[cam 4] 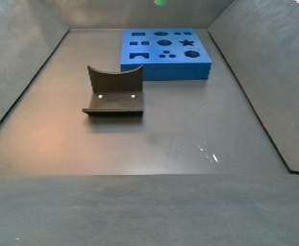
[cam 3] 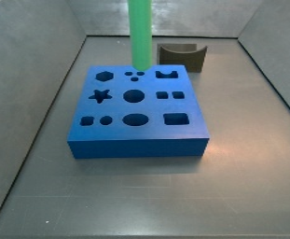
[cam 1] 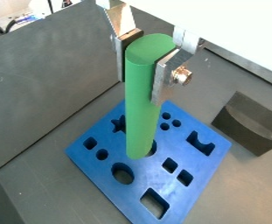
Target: Insert the oval object.
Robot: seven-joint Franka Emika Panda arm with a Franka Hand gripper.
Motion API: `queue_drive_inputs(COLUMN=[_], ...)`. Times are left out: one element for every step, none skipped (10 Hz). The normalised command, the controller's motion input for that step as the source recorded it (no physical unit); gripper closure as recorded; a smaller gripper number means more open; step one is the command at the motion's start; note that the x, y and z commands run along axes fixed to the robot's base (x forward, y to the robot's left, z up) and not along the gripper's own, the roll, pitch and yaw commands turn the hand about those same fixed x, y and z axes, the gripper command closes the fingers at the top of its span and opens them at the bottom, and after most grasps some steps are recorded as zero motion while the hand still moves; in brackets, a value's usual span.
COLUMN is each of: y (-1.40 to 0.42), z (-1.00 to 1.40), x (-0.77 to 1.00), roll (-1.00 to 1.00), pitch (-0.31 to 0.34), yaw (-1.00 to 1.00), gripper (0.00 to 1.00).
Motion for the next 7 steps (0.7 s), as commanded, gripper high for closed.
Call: queue_drive_inputs(y=[-0.27,-0.28,-0.28,-0.28,-0.28,-0.25,-0.14], z=[-0.27,-0.26,-0.24,-0.25,-0.28,-0.3,-0.31], x=[0.11,0.09,0.11,0.09,0.02,0.0,0.0], roll=[0.0,-0.01,-0.01,0.0,0.0,0.0,0.0], pitch=[-0.027,-0.039,-0.027,-0.014,0.0,0.0,0.0], yaw=[-0.78,-0.78,-0.77,-0.79,-0.84,-0.91,-0.99], gripper=[1.0,1.0,1.0,1.0,1.0,1.0,1.0])
